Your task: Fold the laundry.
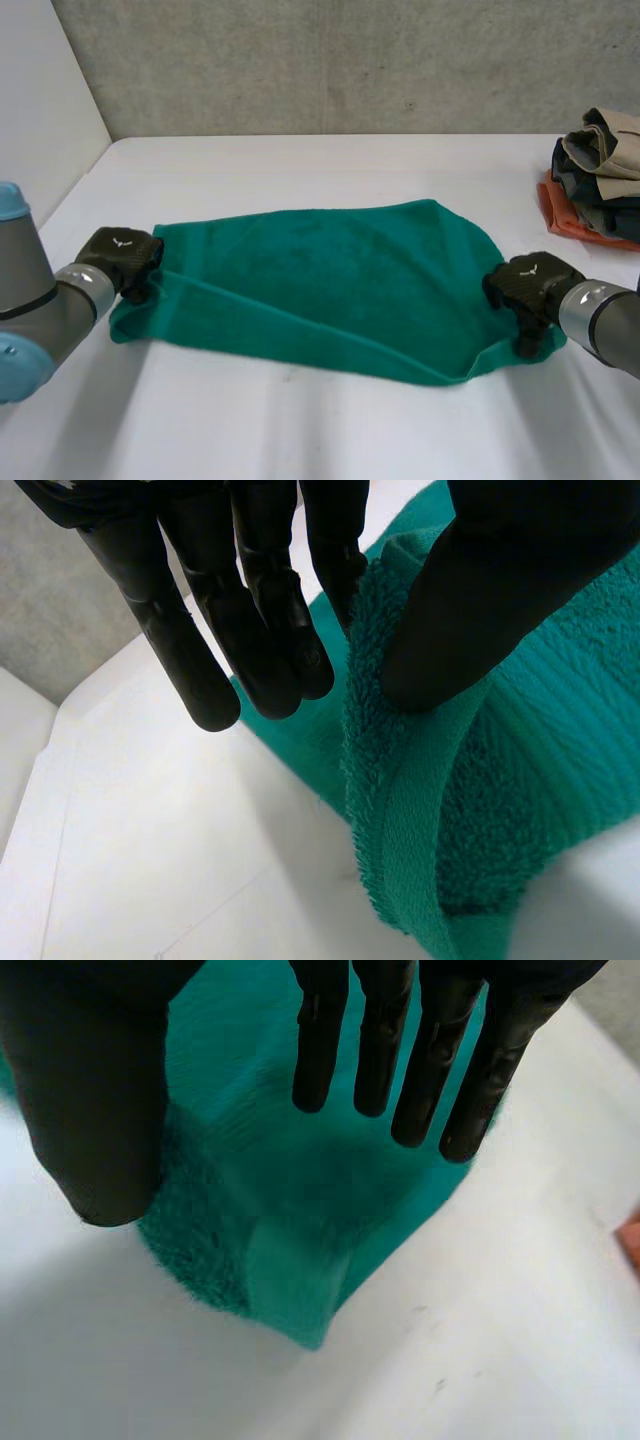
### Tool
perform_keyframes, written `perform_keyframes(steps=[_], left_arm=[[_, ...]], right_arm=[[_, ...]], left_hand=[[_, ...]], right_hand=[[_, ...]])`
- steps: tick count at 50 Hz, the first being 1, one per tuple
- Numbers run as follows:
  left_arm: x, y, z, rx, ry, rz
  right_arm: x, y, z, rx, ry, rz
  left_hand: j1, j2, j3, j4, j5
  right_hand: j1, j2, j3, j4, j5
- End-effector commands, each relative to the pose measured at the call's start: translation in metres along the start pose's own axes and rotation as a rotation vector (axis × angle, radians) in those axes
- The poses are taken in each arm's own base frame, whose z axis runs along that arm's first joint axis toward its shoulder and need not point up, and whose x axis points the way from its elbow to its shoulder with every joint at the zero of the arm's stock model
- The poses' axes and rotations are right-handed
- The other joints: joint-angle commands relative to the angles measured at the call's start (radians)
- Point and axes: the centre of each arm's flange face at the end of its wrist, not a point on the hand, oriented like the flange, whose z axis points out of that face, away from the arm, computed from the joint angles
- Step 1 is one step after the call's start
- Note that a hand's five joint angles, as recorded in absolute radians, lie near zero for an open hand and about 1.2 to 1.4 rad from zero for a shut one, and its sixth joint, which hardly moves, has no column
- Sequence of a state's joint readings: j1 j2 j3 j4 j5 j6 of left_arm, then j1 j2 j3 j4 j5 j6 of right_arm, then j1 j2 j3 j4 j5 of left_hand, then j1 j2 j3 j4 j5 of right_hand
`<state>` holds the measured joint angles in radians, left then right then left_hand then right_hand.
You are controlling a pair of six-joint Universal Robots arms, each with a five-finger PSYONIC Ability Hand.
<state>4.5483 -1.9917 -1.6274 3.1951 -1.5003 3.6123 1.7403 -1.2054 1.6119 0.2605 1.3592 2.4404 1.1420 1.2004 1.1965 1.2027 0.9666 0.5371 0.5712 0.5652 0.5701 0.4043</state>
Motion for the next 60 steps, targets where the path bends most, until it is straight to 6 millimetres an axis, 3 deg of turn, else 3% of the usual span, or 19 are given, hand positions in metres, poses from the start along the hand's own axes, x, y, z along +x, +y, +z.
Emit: perform_keyframes(steps=[1,6,10,11,12,16,21,25,26,30,34,38,40,43,47,51,56,59,60], left_arm=[[-0.006,0.006,0.022,-0.043,-0.061,0.007],[-0.004,0.004,0.026,-0.043,-0.067,0.013],[-0.003,0.004,0.025,-0.042,-0.064,0.006],[-0.001,0.005,0.024,-0.043,-0.059,0.005],[-0.001,0.004,0.023,-0.043,-0.058,0.005],[0.004,0.002,0.014,-0.041,-0.043,0.011],[-0.001,-0.016,-0.021,-0.015,-0.046,0.014],[-0.007,-0.032,-0.058,0.019,-0.049,0.029],[-0.008,-0.037,-0.075,0.026,-0.039,0.034],[-0.006,-0.045,-0.116,0.003,0.038,0.101],[-0.007,-0.047,-0.150,-0.040,0.108,0.168],[-0.005,-0.043,-0.160,-0.062,0.155,0.191],[-0.006,-0.042,-0.157,-0.053,0.150,0.187],[-0.007,-0.036,-0.138,-0.022,0.127,0.192],[-0.007,-0.025,-0.091,0.002,0.099,0.205],[-0.003,-0.028,-0.049,0.059,0.069,0.222],[0.007,-0.049,0.005,0.132,-0.009,0.261],[-0.001,-0.083,0.031,0.238,-0.131,0.258],[-0.003,-0.104,0.039,0.326,-0.181,0.262]], right_arm=[[-0.008,0.007,-0.008,-0.086,-0.075,-0.042],[-0.009,0.009,-0.007,-0.087,-0.069,-0.063],[-0.008,0.012,0.000,-0.064,-0.044,-0.072],[-0.008,0.015,0.003,-0.057,-0.033,-0.072],[-0.007,0.016,0.005,-0.057,-0.028,-0.071],[-0.003,0.021,0.008,-0.064,-0.014,-0.059],[0.007,0.017,0.005,-0.062,0.008,-0.053],[0.017,-0.004,-0.028,-0.061,0.019,-0.135],[0.019,-0.013,-0.049,-0.074,0.009,-0.190],[0.034,-0.029,-0.096,-0.092,0.018,-0.262],[0.056,-0.052,-0.120,0.014,0.102,-0.260],[0.057,-0.058,-0.132,0.081,0.117,-0.267],[0.053,-0.055,-0.128,0.073,0.089,-0.259],[0.042,-0.039,-0.105,0.009,-0.003,-0.229],[0.024,-0.024,-0.060,-0.077,-0.086,-0.249],[0.023,-0.024,-0.022,-0.110,-0.007,-0.283],[0.045,-0.051,0.016,-0.013,0.203,-0.303],[0.067,-0.085,0.026,0.157,0.356,-0.280],[0.082,-0.108,0.025,0.276,0.448,-0.247]], left_hand=[[0.254,0.196,0.200,0.194,0.255],[0.254,0.196,0.200,0.194,0.255],[0.254,0.196,0.200,0.194,0.255],[0.254,0.196,0.200,0.194,0.255],[0.254,0.196,0.200,0.194,0.255],[0.254,0.196,0.200,0.194,0.255],[0.254,0.196,0.200,0.194,0.255],[0.254,0.196,0.200,0.194,0.255],[0.254,0.196,0.200,0.194,0.255],[0.254,0.196,0.200,0.194,0.255],[0.254,0.196,0.200,0.194,0.255],[0.254,0.196,0.200,0.194,0.255],[0.254,0.196,0.200,0.194,0.255],[0.254,0.196,0.200,0.194,0.255],[0.254,0.196,0.200,0.194,0.255],[0.254,0.196,0.200,0.194,0.255],[0.254,0.196,0.200,0.194,0.255],[0.254,0.196,0.200,0.194,0.255],[0.254,0.196,0.200,0.194,0.255]], right_hand=[[-0.009,-0.043,-0.037,-0.042,-0.051],[0.041,0.007,0.013,0.008,-0.001],[0.460,0.426,0.432,0.427,0.418],[0.755,0.720,0.726,0.721,0.713],[0.858,0.824,0.830,0.825,0.816],[0.859,0.825,0.831,0.826,0.817],[0.859,0.825,0.831,0.826,0.817],[0.859,0.825,0.831,0.826,0.817],[0.859,0.825,0.831,0.826,0.817],[0.859,0.825,0.831,0.826,0.817],[0.859,0.825,0.831,0.826,0.817],[0.859,0.825,0.831,0.826,0.817],[0.859,0.825,0.831,0.826,0.817],[0.859,0.825,0.831,0.826,0.817],[0.859,0.825,0.831,0.826,0.817],[0.859,0.825,0.831,0.826,0.817],[0.859,0.825,0.831,0.826,0.817],[0.859,0.825,0.831,0.826,0.817],[0.859,0.825,0.831,0.826,0.817]])
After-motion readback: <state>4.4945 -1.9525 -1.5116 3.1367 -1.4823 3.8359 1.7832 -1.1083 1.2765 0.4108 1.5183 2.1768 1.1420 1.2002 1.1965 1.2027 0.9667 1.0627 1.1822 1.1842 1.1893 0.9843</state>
